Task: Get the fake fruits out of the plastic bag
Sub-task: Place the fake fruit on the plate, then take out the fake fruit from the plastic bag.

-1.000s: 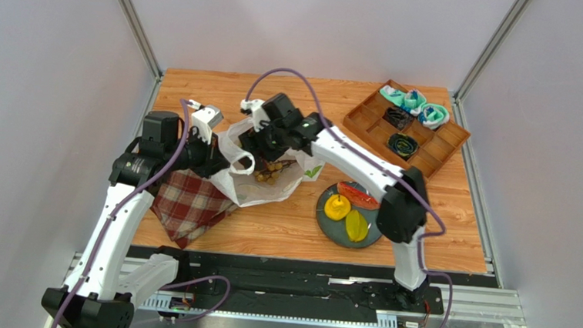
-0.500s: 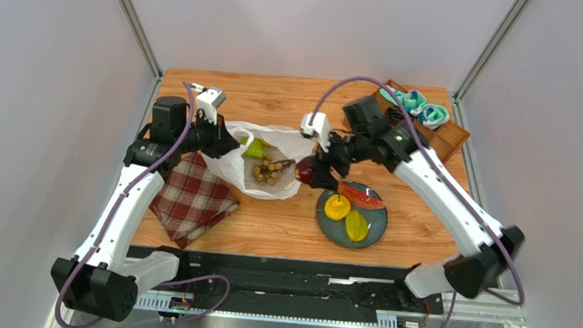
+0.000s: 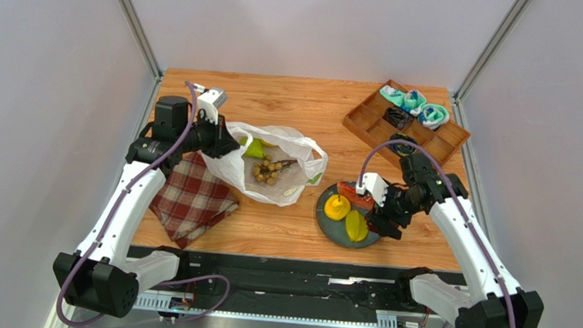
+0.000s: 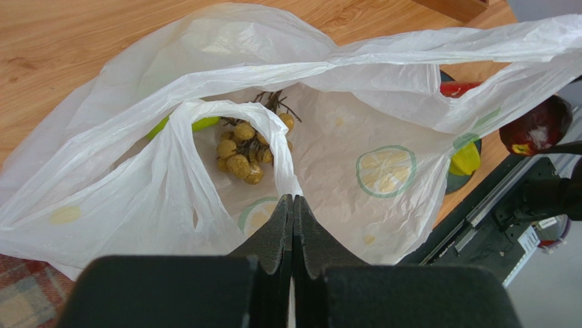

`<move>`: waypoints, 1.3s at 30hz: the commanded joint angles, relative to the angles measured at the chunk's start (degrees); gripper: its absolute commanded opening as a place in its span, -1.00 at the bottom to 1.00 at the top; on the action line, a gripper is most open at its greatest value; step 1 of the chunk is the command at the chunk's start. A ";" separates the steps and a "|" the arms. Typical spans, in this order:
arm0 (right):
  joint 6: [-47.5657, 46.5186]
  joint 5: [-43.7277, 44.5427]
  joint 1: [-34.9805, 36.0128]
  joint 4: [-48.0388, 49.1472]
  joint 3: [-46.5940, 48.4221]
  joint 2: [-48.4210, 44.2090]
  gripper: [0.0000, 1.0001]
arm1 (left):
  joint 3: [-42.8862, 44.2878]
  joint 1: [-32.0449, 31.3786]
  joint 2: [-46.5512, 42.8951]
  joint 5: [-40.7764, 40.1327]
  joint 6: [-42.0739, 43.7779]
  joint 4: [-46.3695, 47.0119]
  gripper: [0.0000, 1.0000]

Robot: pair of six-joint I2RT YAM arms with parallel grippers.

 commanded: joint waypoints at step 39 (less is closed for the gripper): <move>39.80 -5.85 23.92 25.02 37.78 17.79 0.71 | 1.07 2.36 -3.01 1.92 1.94 -5.36 -1.00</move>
